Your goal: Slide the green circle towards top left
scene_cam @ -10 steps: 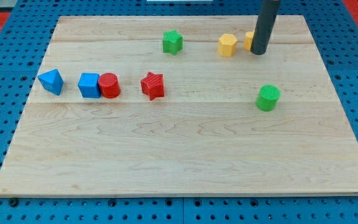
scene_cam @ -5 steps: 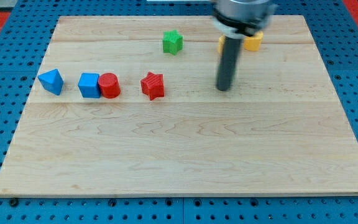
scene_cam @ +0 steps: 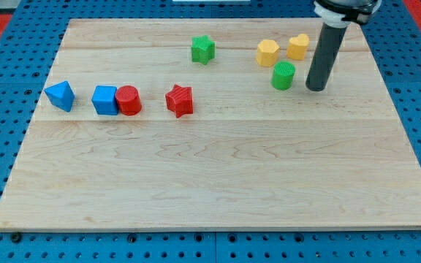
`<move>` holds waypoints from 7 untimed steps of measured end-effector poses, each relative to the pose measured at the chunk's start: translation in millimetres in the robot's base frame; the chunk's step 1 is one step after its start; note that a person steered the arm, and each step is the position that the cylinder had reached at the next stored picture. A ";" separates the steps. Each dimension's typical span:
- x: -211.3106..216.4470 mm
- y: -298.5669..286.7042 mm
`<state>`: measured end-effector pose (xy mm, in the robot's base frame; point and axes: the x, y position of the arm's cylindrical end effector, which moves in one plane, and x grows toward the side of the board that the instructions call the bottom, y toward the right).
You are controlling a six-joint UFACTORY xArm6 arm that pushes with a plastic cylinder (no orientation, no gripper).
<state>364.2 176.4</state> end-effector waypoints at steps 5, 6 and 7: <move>-49.6 -54.5; -49.6 -67.9; -53.1 -91.1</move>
<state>311.1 85.3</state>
